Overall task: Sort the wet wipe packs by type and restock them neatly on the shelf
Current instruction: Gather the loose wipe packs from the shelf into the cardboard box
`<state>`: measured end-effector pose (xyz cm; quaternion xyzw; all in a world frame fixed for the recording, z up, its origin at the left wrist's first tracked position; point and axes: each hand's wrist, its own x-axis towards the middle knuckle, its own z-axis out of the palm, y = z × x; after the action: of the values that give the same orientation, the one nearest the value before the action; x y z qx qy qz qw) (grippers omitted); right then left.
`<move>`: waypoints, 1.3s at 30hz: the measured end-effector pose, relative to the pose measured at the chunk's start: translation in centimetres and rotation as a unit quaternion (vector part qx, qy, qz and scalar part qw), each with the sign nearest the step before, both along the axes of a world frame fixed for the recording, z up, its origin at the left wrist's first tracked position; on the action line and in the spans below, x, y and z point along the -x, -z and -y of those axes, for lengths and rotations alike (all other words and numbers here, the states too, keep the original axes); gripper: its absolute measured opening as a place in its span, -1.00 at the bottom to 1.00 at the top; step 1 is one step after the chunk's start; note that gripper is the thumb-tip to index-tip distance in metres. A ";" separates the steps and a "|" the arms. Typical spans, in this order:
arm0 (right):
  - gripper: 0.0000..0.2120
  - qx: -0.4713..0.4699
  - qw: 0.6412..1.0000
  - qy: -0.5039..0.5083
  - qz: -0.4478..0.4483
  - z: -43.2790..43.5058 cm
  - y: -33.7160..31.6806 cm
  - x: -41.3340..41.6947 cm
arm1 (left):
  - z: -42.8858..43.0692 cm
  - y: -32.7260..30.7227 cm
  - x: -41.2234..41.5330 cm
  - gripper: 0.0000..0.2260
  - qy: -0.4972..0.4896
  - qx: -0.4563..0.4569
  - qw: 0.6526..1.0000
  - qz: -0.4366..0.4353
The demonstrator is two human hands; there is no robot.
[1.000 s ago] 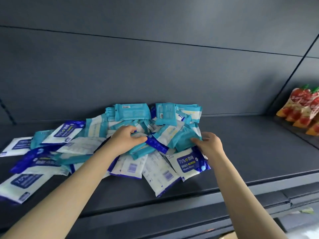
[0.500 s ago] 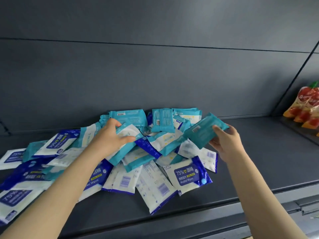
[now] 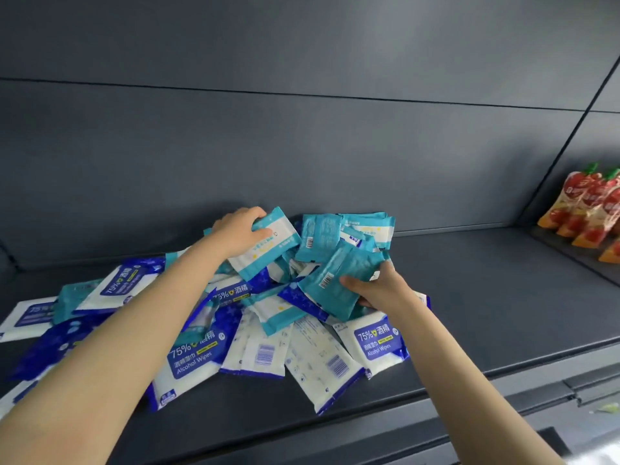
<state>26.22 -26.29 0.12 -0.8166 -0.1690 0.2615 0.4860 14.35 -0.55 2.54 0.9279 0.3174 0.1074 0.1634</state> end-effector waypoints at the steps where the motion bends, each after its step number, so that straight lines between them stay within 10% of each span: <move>1: -0.49 -0.024 0.999 0.024 -0.004 -0.3 0.0 0.5 | -0.2 0.1 0.4 -0.65 0.002 -0.004 1.000 -0.005; 12: -0.68 -0.392 0.886 0.135 -0.208 1.6 -1.7 3.0 | 3.3 -2.0 5.5 -0.63 0.072 0.020 0.970 0.230; 19: -0.78 -0.379 0.898 0.110 -0.193 8.1 -1.2 4.1 | 9.4 -1.2 9.3 -0.79 0.016 0.300 0.926 0.230; 31: -0.58 -0.178 0.976 0.113 -0.045 11.1 3.8 3.9 | 11.5 1.3 5.7 -0.79 -0.004 0.256 0.959 0.122; 39: -0.56 -0.318 0.941 0.060 -0.095 12.3 4.5 4.0 | 14.7 -0.3 0.6 -0.52 -0.038 0.258 0.965 0.038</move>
<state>22.26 -38.61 -4.34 -0.5991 -0.1469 0.2410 0.7493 13.75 -15.21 2.87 0.8369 0.3628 0.0629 0.4050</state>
